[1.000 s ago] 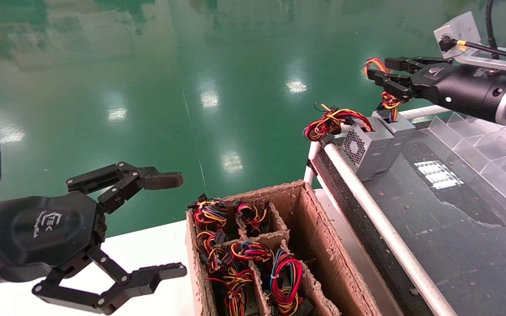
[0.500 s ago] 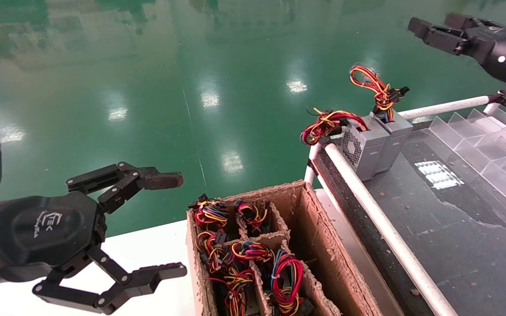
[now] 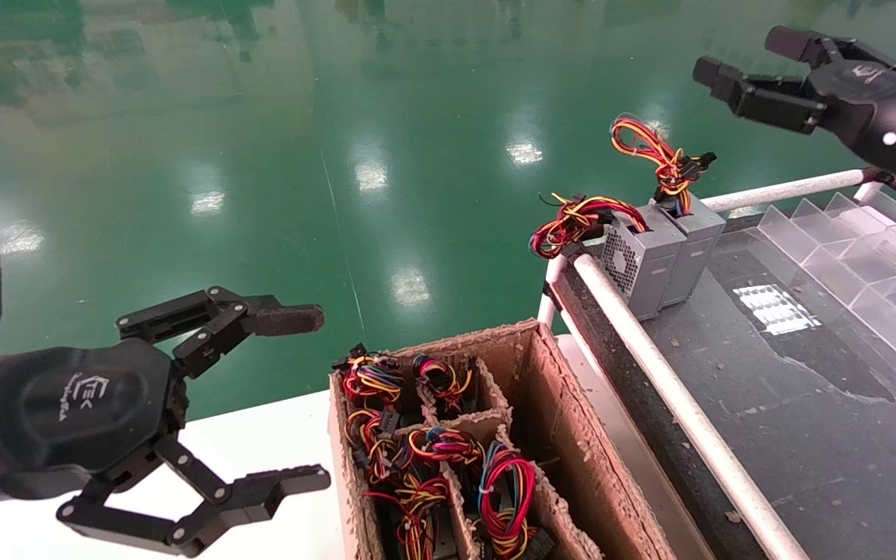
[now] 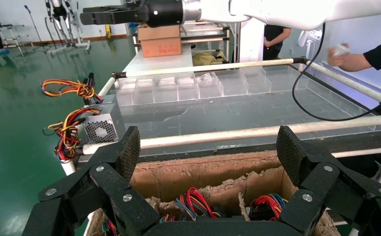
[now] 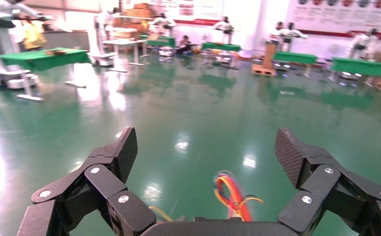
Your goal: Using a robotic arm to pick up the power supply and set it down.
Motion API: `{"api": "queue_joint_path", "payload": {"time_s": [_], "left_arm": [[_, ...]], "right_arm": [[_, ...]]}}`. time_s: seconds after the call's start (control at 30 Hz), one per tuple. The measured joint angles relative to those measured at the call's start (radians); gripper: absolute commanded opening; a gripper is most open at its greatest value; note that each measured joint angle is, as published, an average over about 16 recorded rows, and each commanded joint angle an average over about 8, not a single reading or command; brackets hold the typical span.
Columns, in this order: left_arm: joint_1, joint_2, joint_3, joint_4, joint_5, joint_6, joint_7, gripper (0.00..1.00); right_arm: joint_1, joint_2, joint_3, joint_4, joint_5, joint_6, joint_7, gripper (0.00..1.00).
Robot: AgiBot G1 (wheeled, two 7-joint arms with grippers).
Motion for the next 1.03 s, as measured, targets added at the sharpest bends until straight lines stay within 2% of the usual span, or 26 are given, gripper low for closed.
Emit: {"api": "queue_joint_path", "payload": {"time_s": [0.8,1.03], "left_arm": [[0.000,0.000,0.000,0.000,0.000,0.000,0.000,1.00],[0.000,0.000,0.000,0.000,0.000,0.000,0.000,1.00]], "right_arm": [[-0.313,0.149,0.016,0.531,0.161,-0.192,0.155,1.00],[-0.358,0.170,0.018,0.608,0.185,-0.221,0.177,1.00]]}}
